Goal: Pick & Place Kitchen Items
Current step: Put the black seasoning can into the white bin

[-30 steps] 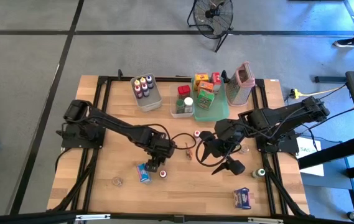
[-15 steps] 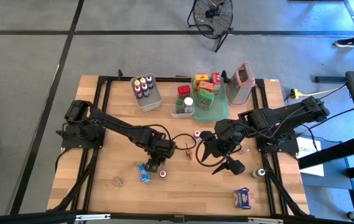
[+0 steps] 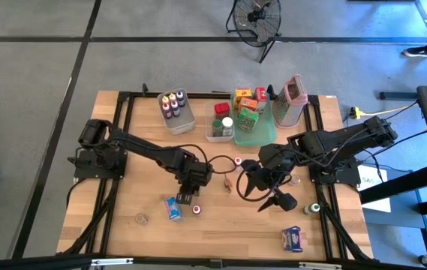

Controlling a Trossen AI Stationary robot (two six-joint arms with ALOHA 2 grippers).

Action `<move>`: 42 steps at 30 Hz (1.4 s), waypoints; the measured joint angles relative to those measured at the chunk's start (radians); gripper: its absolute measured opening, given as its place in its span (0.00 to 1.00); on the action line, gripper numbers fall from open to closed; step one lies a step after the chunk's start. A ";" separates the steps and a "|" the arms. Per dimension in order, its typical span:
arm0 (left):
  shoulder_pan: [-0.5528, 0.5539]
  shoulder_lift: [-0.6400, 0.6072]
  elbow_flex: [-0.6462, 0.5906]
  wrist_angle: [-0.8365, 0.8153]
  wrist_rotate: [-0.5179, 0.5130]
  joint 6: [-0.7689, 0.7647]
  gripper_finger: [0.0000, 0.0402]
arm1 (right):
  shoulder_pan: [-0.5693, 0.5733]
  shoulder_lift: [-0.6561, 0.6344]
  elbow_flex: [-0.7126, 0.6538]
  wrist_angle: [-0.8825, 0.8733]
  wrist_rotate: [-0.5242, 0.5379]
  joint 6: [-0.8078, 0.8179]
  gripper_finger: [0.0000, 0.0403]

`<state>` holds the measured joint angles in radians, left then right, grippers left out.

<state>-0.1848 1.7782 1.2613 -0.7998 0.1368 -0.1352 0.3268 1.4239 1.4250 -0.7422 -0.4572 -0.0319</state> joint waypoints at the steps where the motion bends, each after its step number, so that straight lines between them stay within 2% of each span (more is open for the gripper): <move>1: 0.005 -0.002 0.000 -0.007 0.005 -0.001 0.31 | 0.000 0.000 0.000 0.000 0.000 0.003 0.71; 6: 0.026 -0.034 0.012 -0.057 -0.002 -0.004 0.31 | 0.003 -0.003 0.000 -0.009 -0.036 0.017 0.71; 10: 0.041 -0.035 0.096 -0.202 -0.088 0.012 0.31 | 0.013 -0.003 0.000 -0.015 -0.052 0.028 0.71; 17: 0.104 -0.036 0.253 -0.378 -0.214 0.185 0.31 | -0.002 -0.003 0.000 -0.020 -0.054 0.015 0.71; 22: 0.201 -0.036 0.350 -0.455 -0.338 0.282 0.31 | -0.038 -0.032 0.000 -0.049 -0.093 0.011 0.71; 25: 0.299 -0.036 0.399 -0.456 -0.366 0.290 0.31 | -0.039 -0.052 0.000 -0.066 -0.078 0.043 0.71; 33: 0.533 -0.036 0.441 -0.326 -0.354 0.187 0.31 | -0.052 -0.104 0.000 -0.104 0.063 0.054 0.71; 39: 0.647 -0.027 0.441 -0.205 -0.304 0.026 0.31 | -0.099 -0.116 0.000 -0.116 0.071 0.046 0.71; 42: 0.671 -0.015 0.443 -0.137 -0.302 -0.110 0.31 | -0.124 -0.116 0.000 -0.117 0.067 0.027 0.71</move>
<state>0.4858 1.7633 1.7046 -0.9371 -0.1651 -0.2453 0.2029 1.3083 1.4250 -0.8589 -0.3901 -0.0054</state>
